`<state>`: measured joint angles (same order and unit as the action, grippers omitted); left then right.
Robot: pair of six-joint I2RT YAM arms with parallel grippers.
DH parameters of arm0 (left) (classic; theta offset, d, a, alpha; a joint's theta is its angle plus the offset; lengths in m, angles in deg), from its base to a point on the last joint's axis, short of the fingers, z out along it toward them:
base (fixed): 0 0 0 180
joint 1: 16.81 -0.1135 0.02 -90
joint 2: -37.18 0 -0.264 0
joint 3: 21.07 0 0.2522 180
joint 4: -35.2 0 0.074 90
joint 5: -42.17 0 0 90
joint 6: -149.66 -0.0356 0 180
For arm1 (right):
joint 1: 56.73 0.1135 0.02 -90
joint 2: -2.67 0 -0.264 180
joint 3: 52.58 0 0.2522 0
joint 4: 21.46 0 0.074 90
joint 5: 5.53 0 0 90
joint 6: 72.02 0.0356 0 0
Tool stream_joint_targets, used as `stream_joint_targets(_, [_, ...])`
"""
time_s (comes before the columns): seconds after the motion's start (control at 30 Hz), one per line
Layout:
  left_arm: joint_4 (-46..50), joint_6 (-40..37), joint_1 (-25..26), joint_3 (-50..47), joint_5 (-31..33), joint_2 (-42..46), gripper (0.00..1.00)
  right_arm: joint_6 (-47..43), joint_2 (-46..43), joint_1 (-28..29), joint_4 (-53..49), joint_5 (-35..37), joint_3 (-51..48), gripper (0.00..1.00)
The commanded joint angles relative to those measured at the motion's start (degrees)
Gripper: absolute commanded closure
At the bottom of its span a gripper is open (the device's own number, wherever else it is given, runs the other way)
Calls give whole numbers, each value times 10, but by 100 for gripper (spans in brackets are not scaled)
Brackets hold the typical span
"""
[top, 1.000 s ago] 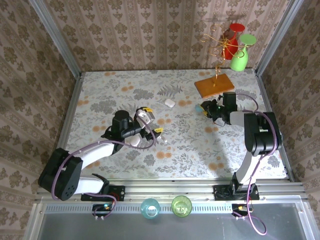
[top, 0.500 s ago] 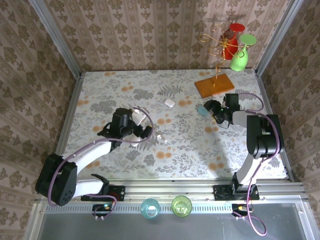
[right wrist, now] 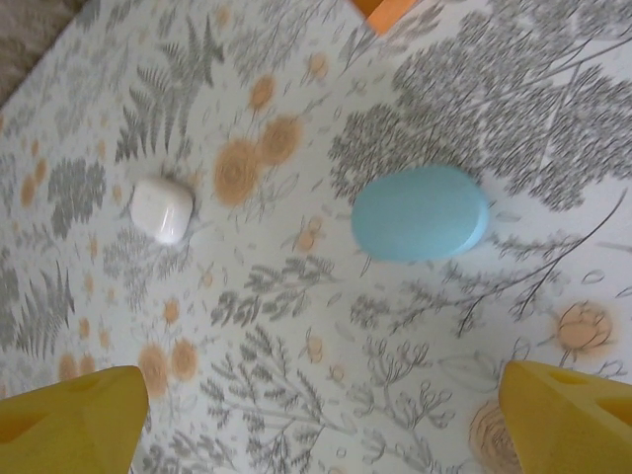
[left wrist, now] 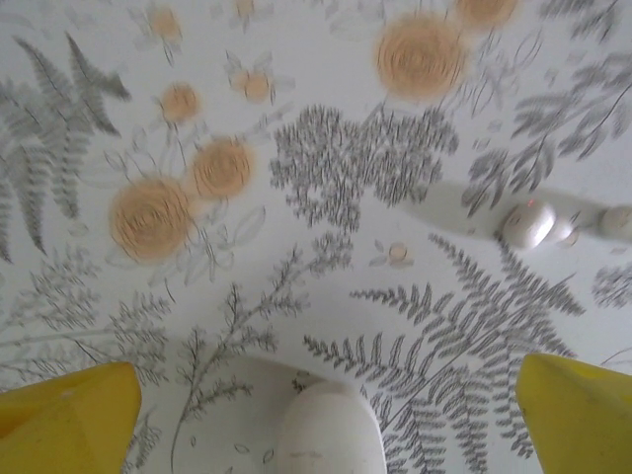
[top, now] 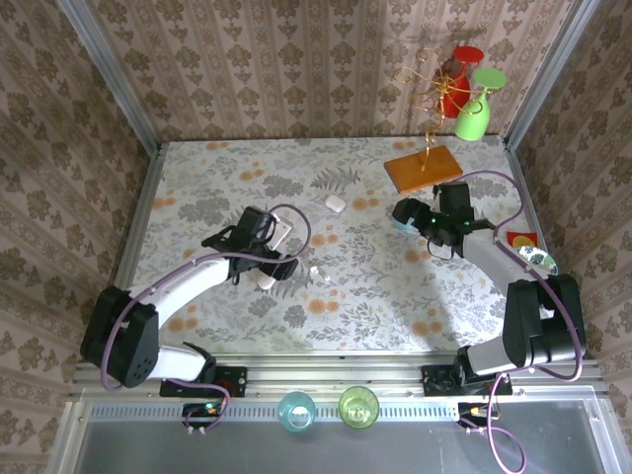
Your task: Insert wireless bluetooth earbuds into charging case
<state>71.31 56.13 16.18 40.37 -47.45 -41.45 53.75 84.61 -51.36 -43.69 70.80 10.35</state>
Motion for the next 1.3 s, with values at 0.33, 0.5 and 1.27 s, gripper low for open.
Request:
stream_joint_targets(0.33, [161, -2, 4, 69, 23, -114, 14, -25, -5, 24, -37, 20, 24, 8])
stream_joint_targets(0.5, [184, 2, 5, 73, 28, -138, 22, -24, 4, 24, -38, 18, 28, 8])
stream_joint_targets(1.27, [107, -55, 22, 74, -19, -68, 67, 11, -5, 25, -16, -193, 24, 11])
